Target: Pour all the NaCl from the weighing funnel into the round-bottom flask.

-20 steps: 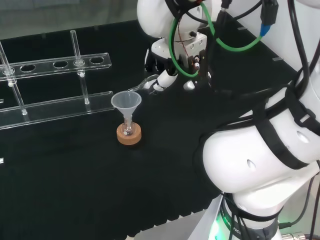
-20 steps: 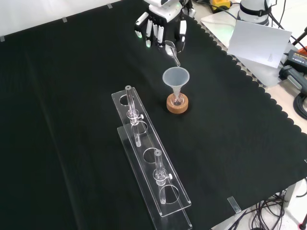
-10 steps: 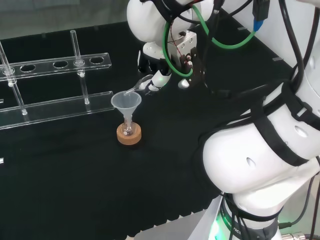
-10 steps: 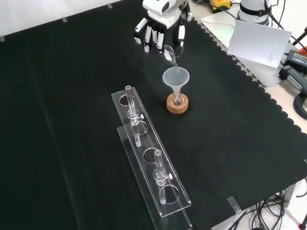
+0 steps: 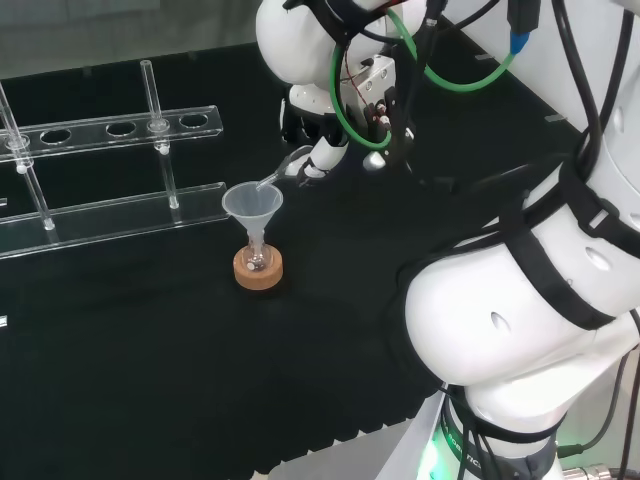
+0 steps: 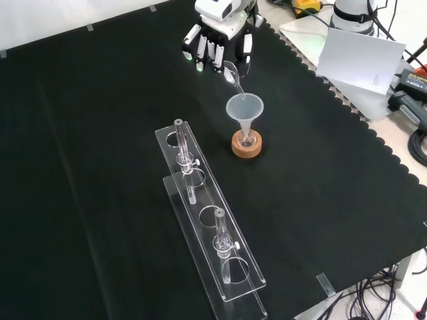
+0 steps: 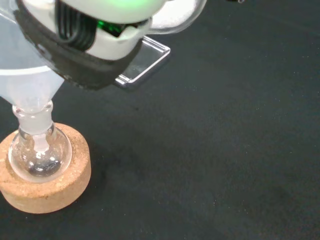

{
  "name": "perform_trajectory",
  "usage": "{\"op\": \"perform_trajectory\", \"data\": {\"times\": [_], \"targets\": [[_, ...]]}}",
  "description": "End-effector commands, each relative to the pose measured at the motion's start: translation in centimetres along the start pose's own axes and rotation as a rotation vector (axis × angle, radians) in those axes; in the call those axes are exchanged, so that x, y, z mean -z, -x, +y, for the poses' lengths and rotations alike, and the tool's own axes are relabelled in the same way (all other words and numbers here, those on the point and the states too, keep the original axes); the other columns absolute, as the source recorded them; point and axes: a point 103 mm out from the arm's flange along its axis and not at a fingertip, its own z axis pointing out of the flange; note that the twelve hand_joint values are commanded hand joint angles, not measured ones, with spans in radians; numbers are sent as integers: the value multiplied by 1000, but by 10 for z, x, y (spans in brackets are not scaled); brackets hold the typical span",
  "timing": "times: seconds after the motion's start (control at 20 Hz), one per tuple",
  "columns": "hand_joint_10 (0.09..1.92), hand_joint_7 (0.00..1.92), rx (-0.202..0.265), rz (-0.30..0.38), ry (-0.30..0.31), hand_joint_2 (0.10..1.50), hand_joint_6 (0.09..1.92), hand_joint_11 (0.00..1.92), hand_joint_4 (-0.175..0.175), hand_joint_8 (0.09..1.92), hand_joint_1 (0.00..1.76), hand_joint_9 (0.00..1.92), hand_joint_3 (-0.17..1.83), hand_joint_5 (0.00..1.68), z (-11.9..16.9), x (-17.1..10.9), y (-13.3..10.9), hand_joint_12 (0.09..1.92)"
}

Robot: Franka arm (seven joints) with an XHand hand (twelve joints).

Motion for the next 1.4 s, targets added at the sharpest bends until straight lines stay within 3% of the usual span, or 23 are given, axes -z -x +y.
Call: {"op": "perform_trajectory", "data": {"times": [0.05,1.1,1.25,1.4], "targets": [[180,1599,15,-33,-8,794,327,57,175,87,1114,1081,322,1388,1,1,-2,1600],[177,1604,73,-156,-6,797,336,57,175,87,1113,1081,319,1383,11,13,-6,1599],[177,1605,120,-160,9,797,337,57,175,87,1113,1081,318,1383,9,13,-9,1599],[176,1606,124,-151,20,797,338,56,175,87,1113,1082,318,1383,8,12,-3,1599]]}}
